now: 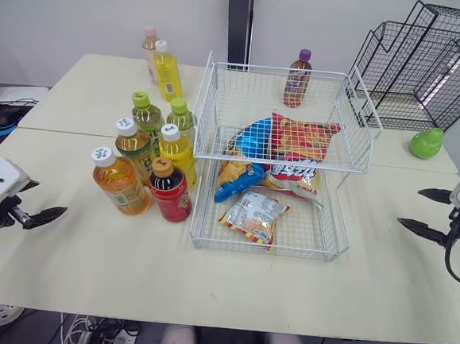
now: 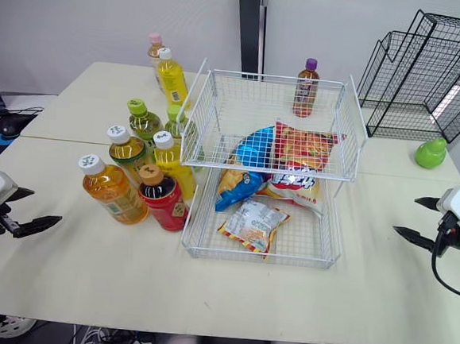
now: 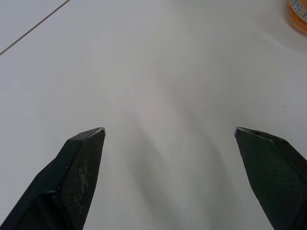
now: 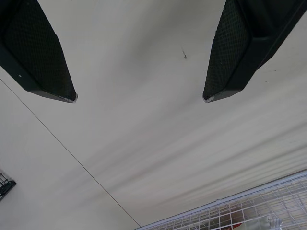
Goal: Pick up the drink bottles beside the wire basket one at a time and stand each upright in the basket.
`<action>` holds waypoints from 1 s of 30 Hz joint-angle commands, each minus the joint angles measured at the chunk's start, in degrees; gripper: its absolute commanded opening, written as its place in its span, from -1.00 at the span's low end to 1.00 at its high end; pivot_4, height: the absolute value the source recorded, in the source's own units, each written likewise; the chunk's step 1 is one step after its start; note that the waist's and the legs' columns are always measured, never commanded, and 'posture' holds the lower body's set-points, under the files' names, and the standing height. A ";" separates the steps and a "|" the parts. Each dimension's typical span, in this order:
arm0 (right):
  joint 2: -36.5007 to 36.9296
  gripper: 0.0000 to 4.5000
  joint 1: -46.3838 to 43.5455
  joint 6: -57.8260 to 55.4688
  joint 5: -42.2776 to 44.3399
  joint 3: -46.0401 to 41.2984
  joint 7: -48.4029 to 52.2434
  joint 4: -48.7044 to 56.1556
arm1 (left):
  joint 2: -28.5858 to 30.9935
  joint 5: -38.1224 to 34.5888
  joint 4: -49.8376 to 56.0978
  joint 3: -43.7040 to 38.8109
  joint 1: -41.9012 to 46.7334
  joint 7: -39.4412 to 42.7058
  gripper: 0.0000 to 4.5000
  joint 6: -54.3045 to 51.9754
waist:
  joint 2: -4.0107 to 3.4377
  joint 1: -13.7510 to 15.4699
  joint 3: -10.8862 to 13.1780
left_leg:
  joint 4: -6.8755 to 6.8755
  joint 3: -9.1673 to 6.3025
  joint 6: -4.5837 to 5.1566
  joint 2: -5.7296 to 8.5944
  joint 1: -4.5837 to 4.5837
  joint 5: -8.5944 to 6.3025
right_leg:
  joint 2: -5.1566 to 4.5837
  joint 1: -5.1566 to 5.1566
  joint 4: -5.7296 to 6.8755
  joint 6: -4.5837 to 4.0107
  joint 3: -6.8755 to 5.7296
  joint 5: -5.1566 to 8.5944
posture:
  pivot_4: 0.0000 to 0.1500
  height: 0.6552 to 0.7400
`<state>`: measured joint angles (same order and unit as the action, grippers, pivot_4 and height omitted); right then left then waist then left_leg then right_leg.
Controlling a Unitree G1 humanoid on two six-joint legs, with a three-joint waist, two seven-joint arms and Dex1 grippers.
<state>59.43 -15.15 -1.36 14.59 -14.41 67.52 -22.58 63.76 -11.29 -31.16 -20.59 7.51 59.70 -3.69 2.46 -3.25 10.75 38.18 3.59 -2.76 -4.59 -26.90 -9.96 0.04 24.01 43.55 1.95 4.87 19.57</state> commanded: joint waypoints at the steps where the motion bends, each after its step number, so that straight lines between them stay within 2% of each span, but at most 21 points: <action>1: 1.13 1.00 0.20 0.07 0.63 -1.87 -0.26 1.88 | 1.52 -0.89 -0.31 -0.64 1.42 1.42 0.99 -0.73 | 0.00 0.00 0.00 | 0.00 0.00 0.00 0.00 0.00 0.00 | 0.00 0.00 0.00 0.00 0.00 0.00 | 1.00 -0.58; 22: 0.55 1.00 1.24 7.71 0.30 -2.70 -4.94 -0.55 | 1.15 -4.65 -7.32 -2.35 6.03 5.88 0.99 2.54 | 0.00 -0.01 0.00 | 0.15 -0.02 0.00 0.02 0.00 0.00 | 0.00 0.03 0.29 -0.02 0.00 0.03 | 1.00 -0.58; 30: 0.98 1.00 1.16 1.08 4.61 -3.71 -2.13 1.08 | 1.39 -6.38 -8.73 -2.57 7.22 7.99 0.99 1.81 | 0.00 -0.01 0.00 | 0.51 -0.11 0.01 -0.03 -0.07 -0.02 | 0.01 0.03 0.42 -0.01 -0.10 0.09 | 1.00 -0.58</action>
<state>59.40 -13.11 -0.01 17.81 -15.67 65.08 -22.96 63.76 -16.70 -40.02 -20.87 14.09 67.18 -2.09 2.46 -3.25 10.75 38.71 3.47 -2.75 -4.62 -26.98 -9.98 0.04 24.04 43.98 1.94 4.75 19.66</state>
